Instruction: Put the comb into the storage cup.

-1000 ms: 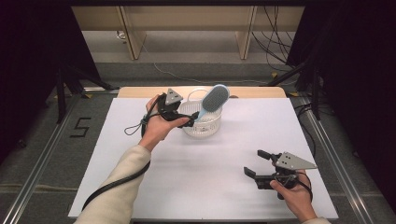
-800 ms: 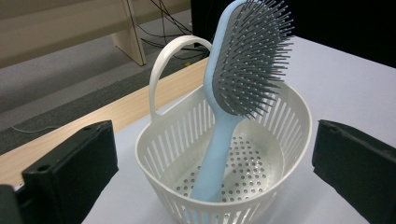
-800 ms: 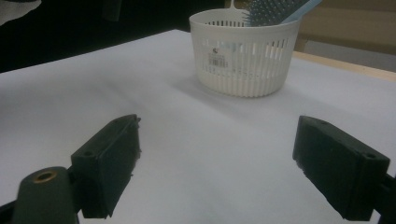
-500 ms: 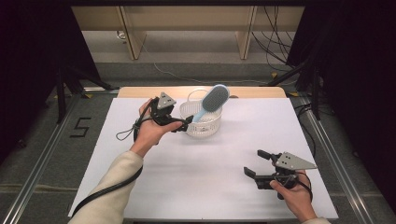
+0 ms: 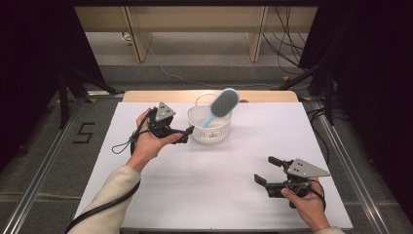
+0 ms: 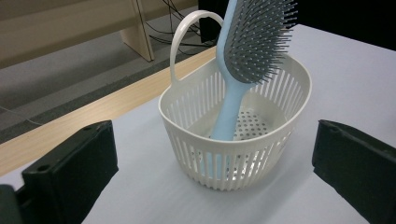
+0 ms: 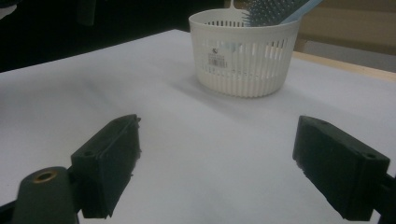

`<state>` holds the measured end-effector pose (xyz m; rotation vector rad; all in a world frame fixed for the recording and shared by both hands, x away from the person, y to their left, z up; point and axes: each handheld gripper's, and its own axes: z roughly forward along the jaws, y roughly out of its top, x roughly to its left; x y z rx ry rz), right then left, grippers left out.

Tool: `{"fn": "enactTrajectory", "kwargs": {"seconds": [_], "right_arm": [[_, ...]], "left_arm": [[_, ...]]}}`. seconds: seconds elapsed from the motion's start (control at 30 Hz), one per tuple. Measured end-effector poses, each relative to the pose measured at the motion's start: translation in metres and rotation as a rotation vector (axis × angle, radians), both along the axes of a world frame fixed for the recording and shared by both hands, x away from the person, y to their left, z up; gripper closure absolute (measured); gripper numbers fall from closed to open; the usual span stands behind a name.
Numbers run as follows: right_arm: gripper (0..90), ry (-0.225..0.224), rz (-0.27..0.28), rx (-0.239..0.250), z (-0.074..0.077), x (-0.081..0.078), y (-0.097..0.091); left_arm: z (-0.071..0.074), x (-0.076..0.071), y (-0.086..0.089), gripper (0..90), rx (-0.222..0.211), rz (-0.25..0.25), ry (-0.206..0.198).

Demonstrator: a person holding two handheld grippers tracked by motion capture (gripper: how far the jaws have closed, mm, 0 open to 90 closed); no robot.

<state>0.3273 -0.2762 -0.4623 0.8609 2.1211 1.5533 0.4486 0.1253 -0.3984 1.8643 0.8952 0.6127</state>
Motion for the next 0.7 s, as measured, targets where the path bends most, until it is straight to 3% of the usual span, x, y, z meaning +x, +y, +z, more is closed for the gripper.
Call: {"fn": "enactTrajectory", "kwargs": {"seconds": [0.7], "right_arm": [[15.5,-0.002,0.0,-0.001,0.0,0.0,0.0]], "left_arm": [[-0.006,-0.022,0.018,0.0,0.016,-0.001,0.007]]}}
